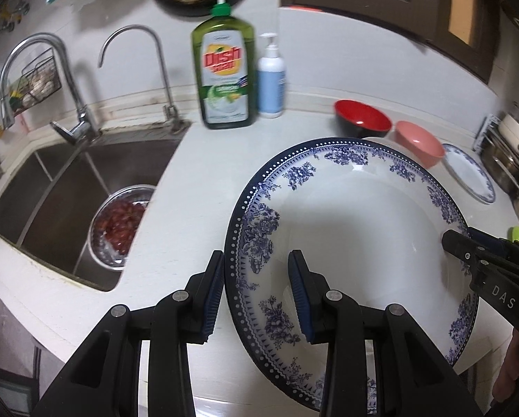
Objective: Organize plates and bowls
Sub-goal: 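Lift the large blue-and-white plate with both grippers toward the sink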
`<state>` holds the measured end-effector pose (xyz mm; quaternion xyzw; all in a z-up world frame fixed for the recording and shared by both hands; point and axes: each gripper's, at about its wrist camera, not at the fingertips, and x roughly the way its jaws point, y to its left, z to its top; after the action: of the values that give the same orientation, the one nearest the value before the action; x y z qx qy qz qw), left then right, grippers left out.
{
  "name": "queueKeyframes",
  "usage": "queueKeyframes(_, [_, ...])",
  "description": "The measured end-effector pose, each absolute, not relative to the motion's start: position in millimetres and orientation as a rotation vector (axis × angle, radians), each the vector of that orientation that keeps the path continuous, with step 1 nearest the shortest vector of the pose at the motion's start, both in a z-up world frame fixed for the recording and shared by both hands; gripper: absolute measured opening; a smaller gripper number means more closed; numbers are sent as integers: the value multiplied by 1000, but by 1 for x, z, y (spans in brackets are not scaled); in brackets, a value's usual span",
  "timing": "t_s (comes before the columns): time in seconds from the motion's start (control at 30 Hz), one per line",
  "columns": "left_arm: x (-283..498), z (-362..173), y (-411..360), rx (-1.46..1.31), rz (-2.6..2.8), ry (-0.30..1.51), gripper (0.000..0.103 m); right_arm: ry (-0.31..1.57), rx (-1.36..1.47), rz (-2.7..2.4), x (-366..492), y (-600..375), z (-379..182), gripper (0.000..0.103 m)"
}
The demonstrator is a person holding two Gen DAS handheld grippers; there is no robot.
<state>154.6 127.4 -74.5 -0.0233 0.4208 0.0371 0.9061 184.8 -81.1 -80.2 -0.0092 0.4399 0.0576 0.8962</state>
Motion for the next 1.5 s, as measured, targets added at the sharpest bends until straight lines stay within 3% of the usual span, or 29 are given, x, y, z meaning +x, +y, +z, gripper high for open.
queueKeyframes(0.73, [188,-142,172,-47,73,1032,37,1069,-53,139,219,-22,-144,37])
queueKeyframes(1.5, [198,-158,176,-49,59,1089,37,1124,-73,120,229,-16,-163,37])
